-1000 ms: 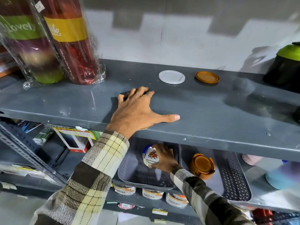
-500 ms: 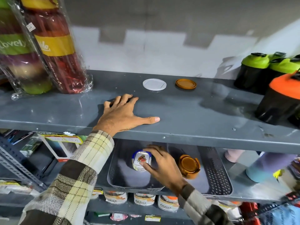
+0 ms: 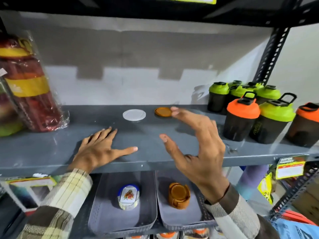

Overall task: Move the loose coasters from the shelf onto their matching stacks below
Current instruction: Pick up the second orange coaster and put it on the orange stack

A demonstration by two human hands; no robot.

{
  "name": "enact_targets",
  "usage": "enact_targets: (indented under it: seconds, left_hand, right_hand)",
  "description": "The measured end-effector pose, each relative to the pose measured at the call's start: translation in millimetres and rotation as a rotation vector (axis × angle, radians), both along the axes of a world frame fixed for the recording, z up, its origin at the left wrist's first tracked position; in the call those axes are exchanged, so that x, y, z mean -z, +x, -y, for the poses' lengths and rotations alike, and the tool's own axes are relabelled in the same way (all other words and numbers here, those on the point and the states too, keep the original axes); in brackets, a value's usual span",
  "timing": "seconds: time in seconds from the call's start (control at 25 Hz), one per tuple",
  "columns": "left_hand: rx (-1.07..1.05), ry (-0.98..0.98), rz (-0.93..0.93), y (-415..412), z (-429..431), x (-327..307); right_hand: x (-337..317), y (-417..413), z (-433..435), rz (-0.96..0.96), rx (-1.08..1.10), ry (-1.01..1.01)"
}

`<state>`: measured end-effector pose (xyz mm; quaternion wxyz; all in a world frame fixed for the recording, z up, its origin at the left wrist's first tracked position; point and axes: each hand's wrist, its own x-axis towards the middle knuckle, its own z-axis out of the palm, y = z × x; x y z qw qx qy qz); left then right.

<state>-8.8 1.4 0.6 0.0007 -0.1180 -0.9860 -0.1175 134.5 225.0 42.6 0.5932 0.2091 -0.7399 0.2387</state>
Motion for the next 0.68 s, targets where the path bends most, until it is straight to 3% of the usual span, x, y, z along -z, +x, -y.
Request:
enact_targets:
  seconds: [0.24,0.68]
  left_hand:
    - [0.004,-0.043,-0.039,-4,0,2]
    - [0.001,-0.013,-0.073,-3,2,5]
  right_hand:
    - [-13,-43,-18,0.333,0.184,0.051]
    - [7,-173,-55,0.853,0.274,0.098]
